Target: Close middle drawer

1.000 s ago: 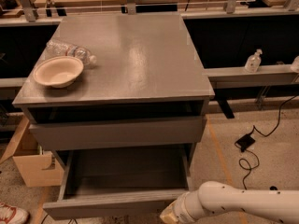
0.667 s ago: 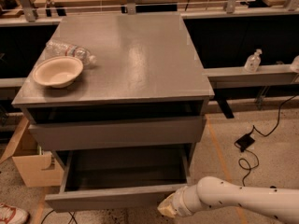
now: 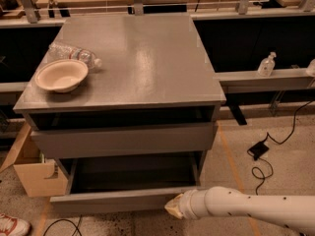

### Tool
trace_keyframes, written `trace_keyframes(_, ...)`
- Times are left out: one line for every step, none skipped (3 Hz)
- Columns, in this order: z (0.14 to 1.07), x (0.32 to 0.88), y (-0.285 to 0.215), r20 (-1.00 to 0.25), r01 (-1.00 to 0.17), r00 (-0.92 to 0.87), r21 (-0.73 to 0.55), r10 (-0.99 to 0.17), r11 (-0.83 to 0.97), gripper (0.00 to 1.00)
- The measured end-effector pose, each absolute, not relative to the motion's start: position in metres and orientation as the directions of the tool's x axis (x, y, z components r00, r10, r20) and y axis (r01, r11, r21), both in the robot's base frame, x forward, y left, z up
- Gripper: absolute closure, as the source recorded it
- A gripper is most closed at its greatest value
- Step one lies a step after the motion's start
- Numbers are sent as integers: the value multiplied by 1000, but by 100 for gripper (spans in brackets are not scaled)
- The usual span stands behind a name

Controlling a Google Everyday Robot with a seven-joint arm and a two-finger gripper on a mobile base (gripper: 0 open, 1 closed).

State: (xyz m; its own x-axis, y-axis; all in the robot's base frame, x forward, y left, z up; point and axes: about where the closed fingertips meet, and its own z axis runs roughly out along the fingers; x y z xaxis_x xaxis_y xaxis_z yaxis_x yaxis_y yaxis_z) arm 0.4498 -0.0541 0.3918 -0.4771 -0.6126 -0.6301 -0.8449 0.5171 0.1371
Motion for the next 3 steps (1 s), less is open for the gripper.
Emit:
trace_keyframes(405, 479, -56, -677, -807, -462, 53, -573, 588, 100)
trace_keyframes(424, 515, -58, -736, -750, -438, -18, -517, 661, 100)
trace_keyframes(424, 515, -58, -736, -750, -438, -18, -517, 661, 100)
